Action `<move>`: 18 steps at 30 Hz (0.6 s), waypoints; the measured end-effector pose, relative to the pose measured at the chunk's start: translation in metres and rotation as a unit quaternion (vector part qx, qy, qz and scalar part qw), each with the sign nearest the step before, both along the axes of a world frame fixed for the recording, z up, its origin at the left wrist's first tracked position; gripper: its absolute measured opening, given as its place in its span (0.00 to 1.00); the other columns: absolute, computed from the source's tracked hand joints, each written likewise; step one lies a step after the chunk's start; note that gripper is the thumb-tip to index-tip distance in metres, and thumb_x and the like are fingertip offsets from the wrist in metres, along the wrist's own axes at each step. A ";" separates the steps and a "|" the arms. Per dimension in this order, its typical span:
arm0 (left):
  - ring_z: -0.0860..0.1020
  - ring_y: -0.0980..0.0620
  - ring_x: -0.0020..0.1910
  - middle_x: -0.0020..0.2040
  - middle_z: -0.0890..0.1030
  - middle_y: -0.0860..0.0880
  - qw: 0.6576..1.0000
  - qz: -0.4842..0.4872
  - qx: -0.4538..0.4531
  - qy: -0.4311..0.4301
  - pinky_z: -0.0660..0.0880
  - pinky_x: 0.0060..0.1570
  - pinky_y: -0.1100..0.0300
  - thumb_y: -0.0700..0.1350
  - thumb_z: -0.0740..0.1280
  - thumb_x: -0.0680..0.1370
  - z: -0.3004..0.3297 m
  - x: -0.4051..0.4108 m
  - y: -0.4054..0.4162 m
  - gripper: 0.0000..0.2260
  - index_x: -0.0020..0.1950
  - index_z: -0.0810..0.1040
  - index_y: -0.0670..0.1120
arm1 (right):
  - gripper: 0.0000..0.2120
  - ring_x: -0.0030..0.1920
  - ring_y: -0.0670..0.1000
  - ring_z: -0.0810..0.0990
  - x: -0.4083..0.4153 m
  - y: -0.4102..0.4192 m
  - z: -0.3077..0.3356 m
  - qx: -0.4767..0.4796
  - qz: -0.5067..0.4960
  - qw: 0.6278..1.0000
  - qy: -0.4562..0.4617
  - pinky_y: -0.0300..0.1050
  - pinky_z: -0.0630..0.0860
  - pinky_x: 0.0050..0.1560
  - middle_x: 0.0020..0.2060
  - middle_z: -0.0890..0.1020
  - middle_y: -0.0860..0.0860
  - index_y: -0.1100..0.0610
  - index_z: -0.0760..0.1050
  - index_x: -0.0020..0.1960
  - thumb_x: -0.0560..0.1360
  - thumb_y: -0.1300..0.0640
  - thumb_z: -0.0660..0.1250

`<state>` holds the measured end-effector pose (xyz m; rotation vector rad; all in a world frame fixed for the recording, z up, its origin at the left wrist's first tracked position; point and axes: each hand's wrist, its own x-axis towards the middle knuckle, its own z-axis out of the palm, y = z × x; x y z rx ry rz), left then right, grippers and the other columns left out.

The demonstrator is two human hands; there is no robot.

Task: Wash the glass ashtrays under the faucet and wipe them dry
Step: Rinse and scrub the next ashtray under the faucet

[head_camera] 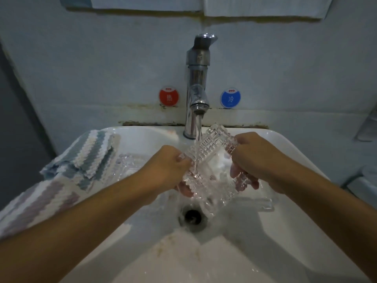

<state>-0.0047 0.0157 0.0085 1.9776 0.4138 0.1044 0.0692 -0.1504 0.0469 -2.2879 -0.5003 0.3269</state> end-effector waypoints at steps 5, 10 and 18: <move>0.81 0.48 0.25 0.45 0.83 0.38 1.000 0.016 -0.023 -0.007 0.81 0.30 0.60 0.42 0.67 0.81 -0.002 0.001 0.002 0.09 0.48 0.82 0.36 | 0.07 0.23 0.51 0.74 0.000 0.000 -0.002 -0.010 -0.001 1.000 -0.012 0.38 0.68 0.22 0.36 0.83 0.58 0.60 0.75 0.49 0.78 0.68 0.60; 0.82 0.46 0.27 0.37 0.85 0.42 1.000 -0.003 -0.011 -0.002 0.81 0.31 0.58 0.44 0.71 0.78 -0.001 -0.002 0.003 0.09 0.47 0.83 0.38 | 0.08 0.25 0.52 0.76 0.003 0.000 -0.001 -0.028 0.006 0.999 -0.040 0.39 0.71 0.23 0.37 0.84 0.58 0.61 0.77 0.52 0.77 0.67 0.62; 0.85 0.42 0.34 0.50 0.82 0.32 1.000 -0.013 0.003 0.006 0.82 0.47 0.43 0.41 0.63 0.82 -0.005 0.003 0.002 0.13 0.53 0.79 0.31 | 0.09 0.26 0.52 0.78 0.003 -0.001 -0.001 -0.051 0.007 0.996 -0.079 0.38 0.69 0.22 0.39 0.83 0.55 0.59 0.78 0.53 0.76 0.66 0.63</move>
